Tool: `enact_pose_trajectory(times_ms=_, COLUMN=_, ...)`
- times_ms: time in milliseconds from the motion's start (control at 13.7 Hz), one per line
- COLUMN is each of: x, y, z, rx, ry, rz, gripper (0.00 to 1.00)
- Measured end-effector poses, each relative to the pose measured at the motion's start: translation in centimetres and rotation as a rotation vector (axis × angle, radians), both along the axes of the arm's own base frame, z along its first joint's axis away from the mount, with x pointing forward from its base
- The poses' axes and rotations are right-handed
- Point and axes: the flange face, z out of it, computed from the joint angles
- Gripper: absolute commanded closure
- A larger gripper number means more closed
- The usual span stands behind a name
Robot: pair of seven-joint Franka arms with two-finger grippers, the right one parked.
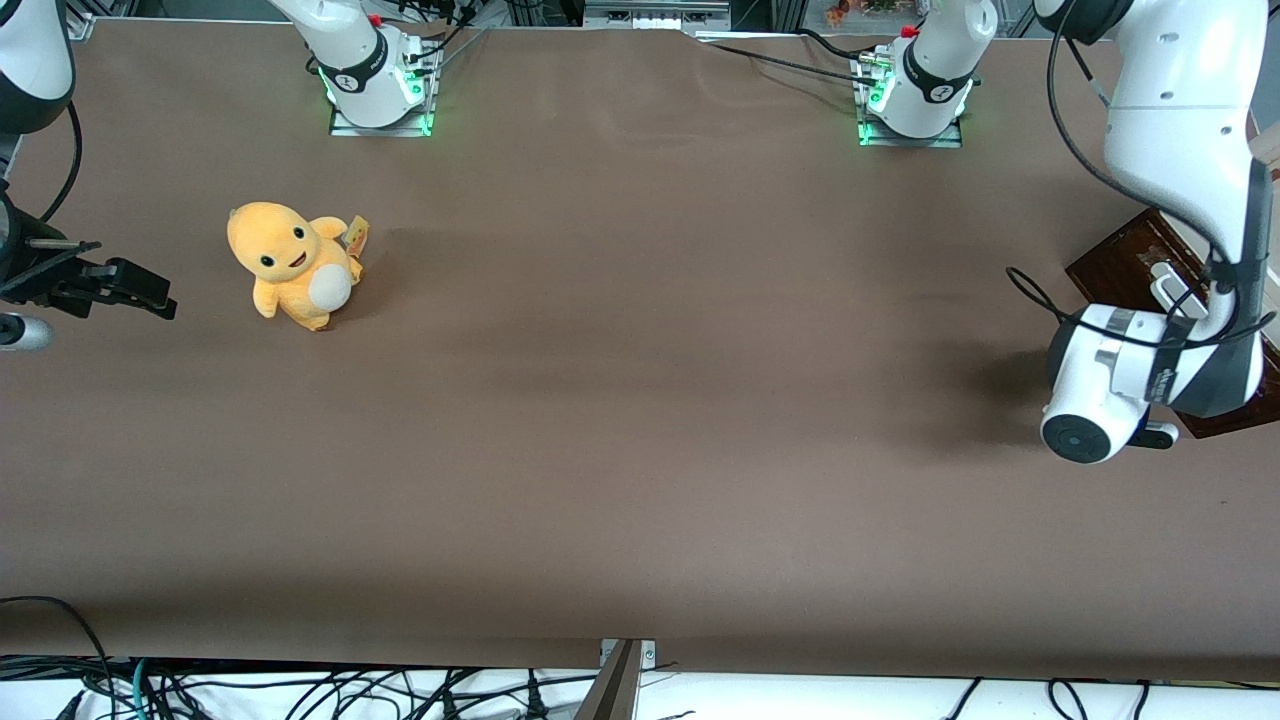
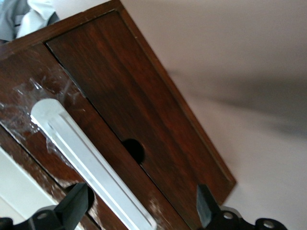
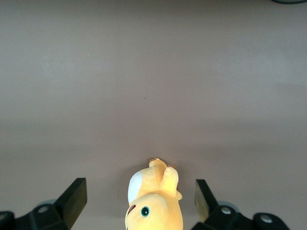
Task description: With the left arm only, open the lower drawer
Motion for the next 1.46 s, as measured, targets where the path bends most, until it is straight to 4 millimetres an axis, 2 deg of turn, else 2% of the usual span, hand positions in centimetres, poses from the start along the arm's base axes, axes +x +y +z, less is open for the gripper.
enact_pose_trajectory(times_ms=146, x=-0.3, y=1.7, z=-0.7, rx=0.058, ry=0.031, rz=-0.02, gripper=0.0)
enact_pose_trajectory(times_ms=293, x=-0.4, y=2.6, z=-0.8, rx=0.082, ry=0.041, rz=-0.03, gripper=0.0)
enact_pose_trajectory(times_ms=366, x=-0.4, y=2.8, z=-0.8, rx=0.094, ry=0.047, rz=-0.034, gripper=0.05)
enact_pose_trajectory(times_ms=439, x=-0.4, y=3.1, z=-0.8, rx=0.11, ry=0.054, rz=-0.04, gripper=0.12)
enact_pose_trajectory(times_ms=585, x=-0.5, y=3.5, z=-1.1, rx=0.122, ry=0.062, rz=-0.044, gripper=0.49)
enact_pose_trajectory(times_ms=732, x=-0.6, y=3.6, z=-1.3, rx=0.122, ry=0.066, rz=-0.041, gripper=0.66)
enact_pose_trajectory(times_ms=805, x=-0.6, y=3.7, z=-1.4, rx=0.122, ry=0.068, rz=-0.041, gripper=0.7)
enact_pose_trajectory(times_ms=951, x=-0.6, y=3.8, z=-1.3, rx=0.137, ry=0.071, rz=-0.048, gripper=0.74)
enact_pose_trajectory(times_ms=1463, x=-0.5, y=3.7, z=-1.1, rx=0.162, ry=0.049, rz=-0.038, gripper=0.75)
